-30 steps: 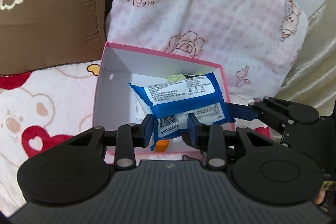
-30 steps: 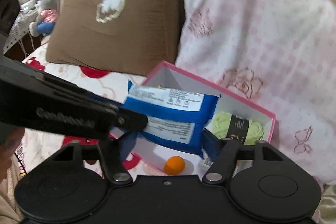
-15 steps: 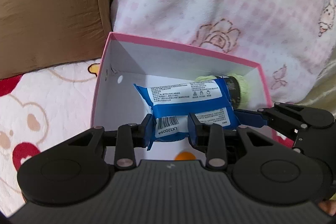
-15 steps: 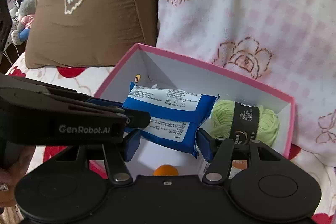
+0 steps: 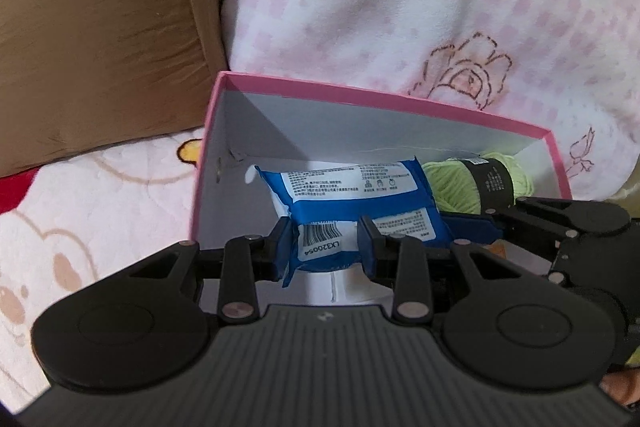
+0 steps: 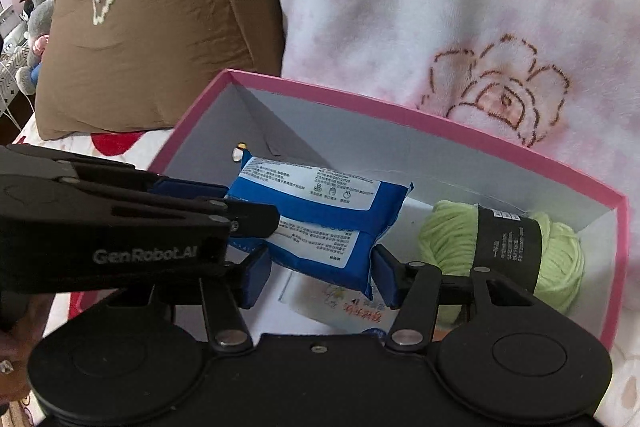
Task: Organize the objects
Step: 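Lower the blue pack into the pink box with both tools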
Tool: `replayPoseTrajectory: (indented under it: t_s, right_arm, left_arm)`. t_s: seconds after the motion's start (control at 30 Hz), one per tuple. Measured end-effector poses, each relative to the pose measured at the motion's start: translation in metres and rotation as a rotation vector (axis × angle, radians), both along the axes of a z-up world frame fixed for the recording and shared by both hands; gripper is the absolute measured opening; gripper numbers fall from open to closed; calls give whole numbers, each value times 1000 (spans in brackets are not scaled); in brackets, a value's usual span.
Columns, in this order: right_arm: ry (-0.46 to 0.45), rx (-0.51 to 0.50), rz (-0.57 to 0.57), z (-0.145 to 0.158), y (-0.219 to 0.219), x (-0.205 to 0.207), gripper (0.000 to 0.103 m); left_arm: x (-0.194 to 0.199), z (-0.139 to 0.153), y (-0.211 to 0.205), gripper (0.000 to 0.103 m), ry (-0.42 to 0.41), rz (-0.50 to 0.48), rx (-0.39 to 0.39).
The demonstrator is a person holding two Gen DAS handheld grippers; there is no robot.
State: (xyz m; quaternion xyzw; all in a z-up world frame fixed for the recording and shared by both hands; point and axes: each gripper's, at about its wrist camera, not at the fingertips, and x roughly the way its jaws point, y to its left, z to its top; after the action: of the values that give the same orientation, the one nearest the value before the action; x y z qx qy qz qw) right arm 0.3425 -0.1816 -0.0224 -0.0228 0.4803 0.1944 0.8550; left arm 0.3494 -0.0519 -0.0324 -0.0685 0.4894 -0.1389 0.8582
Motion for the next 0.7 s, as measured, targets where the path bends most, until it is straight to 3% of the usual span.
replayPoseTrajectory:
  t_s: [0.1,0.2,0.43,0.6,0.7]
  right_arm:
    - [14,-11,-11,-5,-4,4,56]
    - [26,-22,0,-8,-3,2,48]
    - [32,-95,-10,-20,9,4,46]
    - [20,-124,-97,-18,0,7,46]
    - [7,-72,-115,-12,-8,2,48]
  left_arm:
    - [3,-3,-9,31,-2,-44,32]
    - [6,-6,-14,29,27,-66,-15]
    - [4,-9,-16,29,32,-49,-18]
    - [-1,-3,-3,29,3,-32,-52]
    - [-9,4,4,33,-22,-45,-70]
